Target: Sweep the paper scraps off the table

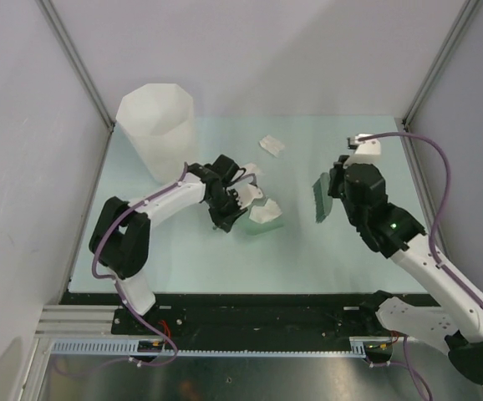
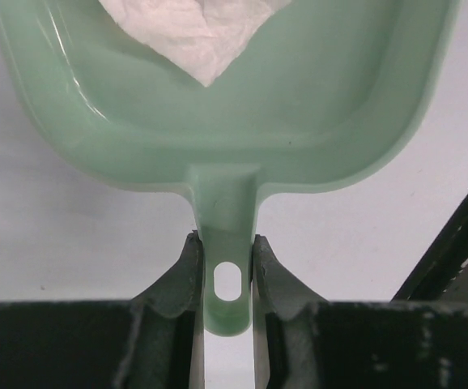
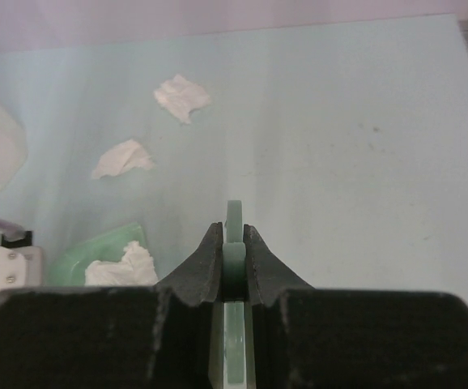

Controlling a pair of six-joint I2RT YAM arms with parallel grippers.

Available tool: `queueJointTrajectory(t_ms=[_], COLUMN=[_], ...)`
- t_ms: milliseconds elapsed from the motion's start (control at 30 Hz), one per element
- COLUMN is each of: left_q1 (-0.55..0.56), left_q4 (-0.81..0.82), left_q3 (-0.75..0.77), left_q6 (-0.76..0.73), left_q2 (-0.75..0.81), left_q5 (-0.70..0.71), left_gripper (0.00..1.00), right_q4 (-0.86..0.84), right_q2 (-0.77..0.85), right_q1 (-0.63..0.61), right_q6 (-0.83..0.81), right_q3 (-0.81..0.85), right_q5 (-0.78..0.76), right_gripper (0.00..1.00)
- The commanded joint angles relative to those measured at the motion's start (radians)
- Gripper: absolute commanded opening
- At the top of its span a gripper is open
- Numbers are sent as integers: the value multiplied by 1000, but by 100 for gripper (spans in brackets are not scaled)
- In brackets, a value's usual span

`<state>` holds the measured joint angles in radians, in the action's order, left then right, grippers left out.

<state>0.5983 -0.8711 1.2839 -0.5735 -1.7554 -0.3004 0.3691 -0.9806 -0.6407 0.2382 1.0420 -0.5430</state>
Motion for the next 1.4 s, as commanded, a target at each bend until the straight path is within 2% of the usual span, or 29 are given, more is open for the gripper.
queueJointTrajectory(t_ms=[0, 233, 333, 533, 600, 767, 800, 867, 900, 1033, 1233, 1367], left_q1=[0, -51, -107, -270, -324, -336, -336, -336, -336, -348, -379, -377], left_q4=[23, 26, 26, 26, 26, 24, 24, 24, 26, 29, 78, 150], left_q3=[107, 268, 354, 532, 563, 588, 591, 601, 603, 635, 709, 707], left_q6=[64, 158, 216, 282, 285, 218, 201, 127, 101, -27, -209, -356], left_q2=[72, 166, 200, 263, 275, 309, 312, 313, 318, 321, 252, 205], left_q5=[-140, -227, -235, -166, -88, 150, 253, 366, 498, 750, 1041, 1176], left_gripper=[0, 0, 0, 0, 0, 0, 0, 0, 0, 0, 0, 0], right_q4=[63, 131, 131, 117, 111, 102, 102, 102, 103, 103, 87, 83], right_q2=[82, 126, 131, 119, 115, 99, 99, 99, 100, 103, 92, 91], right_q1=[53, 113, 116, 118, 118, 118, 118, 116, 118, 116, 118, 118], right_q6=[41, 65, 69, 69, 70, 72, 72, 70, 70, 69, 69, 76], right_q3=[16, 3, -3, -10, -13, -19, -19, -20, -22, -28, -31, -34], right_q5=[-72, -41, -31, -5, 2, 23, 25, 29, 31, 29, 58, 64], right_gripper=[0, 0, 0, 0, 0, 0, 0, 0, 0, 0, 0, 0])
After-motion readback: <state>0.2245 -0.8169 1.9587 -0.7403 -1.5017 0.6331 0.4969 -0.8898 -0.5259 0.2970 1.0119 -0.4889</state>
